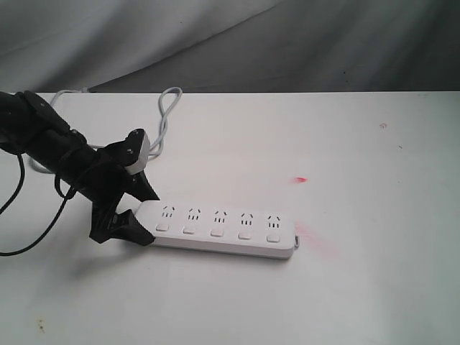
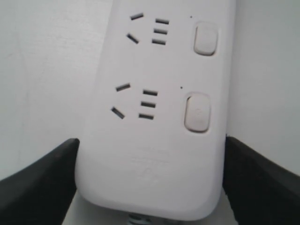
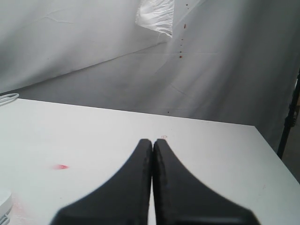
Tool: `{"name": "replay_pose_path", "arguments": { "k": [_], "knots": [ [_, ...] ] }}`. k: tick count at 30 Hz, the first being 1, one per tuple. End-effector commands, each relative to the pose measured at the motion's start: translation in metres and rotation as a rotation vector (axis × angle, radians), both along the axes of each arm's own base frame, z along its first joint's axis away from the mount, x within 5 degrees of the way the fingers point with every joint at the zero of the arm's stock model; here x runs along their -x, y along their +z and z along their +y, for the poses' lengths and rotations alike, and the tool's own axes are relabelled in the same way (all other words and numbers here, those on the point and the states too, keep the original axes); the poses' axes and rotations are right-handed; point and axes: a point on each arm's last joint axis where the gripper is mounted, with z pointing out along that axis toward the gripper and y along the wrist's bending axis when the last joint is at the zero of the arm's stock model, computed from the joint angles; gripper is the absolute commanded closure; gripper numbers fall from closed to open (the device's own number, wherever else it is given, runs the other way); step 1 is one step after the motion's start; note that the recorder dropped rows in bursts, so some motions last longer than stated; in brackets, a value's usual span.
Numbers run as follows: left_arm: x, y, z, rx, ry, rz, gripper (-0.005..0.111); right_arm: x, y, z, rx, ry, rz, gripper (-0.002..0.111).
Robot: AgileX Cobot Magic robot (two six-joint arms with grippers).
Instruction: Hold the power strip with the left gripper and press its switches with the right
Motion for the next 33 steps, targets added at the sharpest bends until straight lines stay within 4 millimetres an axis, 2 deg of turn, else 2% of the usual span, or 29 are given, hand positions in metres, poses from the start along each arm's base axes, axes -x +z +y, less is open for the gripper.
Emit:
{"name": "replay_pose_path", "arguments": {
  "k": [1,8,33],
  "knots": [
    [0.0023,0.0023,-0.0031,0.009,-0.014,0.018,0.043,0.0001,-0.0014,-0.0004,0.007,-0.006,0.005,0.108],
    [0.0051,-0.0005,0.0011,-0.046,-0.067,0.019,0.043,0.0001,-0.0014,-0.0004,0.007,-0.006,0.005,0.108],
    [0.0050,-0.0043,0.0010,-0.044,-0.068,0.026,0.043,0.0001,-0.0014,-0.0004,0.005,-0.006,0.005,0.108]
  ]
}}
